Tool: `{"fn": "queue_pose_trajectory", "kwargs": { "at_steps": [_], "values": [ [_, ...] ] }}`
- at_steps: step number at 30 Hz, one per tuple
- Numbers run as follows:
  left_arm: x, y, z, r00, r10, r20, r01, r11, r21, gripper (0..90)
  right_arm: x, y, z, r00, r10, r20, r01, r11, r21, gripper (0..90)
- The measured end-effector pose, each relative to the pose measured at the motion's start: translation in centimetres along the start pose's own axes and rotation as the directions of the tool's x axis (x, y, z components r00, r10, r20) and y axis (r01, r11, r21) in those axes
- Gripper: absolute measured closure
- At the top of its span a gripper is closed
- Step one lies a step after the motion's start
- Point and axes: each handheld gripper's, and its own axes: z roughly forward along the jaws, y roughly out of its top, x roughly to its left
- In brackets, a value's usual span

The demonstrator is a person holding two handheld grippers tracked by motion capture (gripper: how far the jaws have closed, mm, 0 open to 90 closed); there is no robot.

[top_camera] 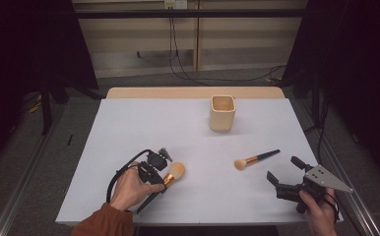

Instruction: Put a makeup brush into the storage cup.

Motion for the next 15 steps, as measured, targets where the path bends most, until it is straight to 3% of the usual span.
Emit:
{"fn": "queue_pose_trajectory", "kwargs": {
  "at_steps": [5, 9, 10, 12, 15],
  "values": [
    [0.2, -0.4, -0.8, 0.9995, -0.005, 0.032, 0.008, 0.9972, -0.074, 71.9, 0.0, 0.0, 0.0, 1.0000, 0.002, 0.001, -0.002, 1.000, 0.000, 0.0],
    [0.4, -0.5, -1.1, 0.9970, 0.001, 0.077, 0.007, 0.9944, -0.105, 71.9, 0.0, 0.0, 0.0, 1.0000, 0.000, 0.000, 0.000, 1.000, -0.001, 0.0],
    [0.4, -0.5, -1.3, 0.9975, 0.005, 0.070, 0.003, 0.9934, -0.115, 71.9, 0.0, 0.0, 0.0, 1.0000, -0.001, 0.000, 0.001, 1.000, -0.001, 0.0],
    [0.3, -0.6, -1.5, 0.9981, -0.001, 0.062, 0.011, 0.9872, -0.159, 71.9, 0.1, 0.0, 0.0, 1.0000, 0.000, -0.001, 0.000, 1.000, 0.000, 0.0],
    [0.3, -0.7, -1.7, 0.9969, 0.035, 0.071, -0.019, 0.9769, -0.213, 71.9, 0.1, 0.0, 0.0, 1.0000, -0.001, -0.003, 0.001, 1.000, 0.001, 0.0]
  ]
}}
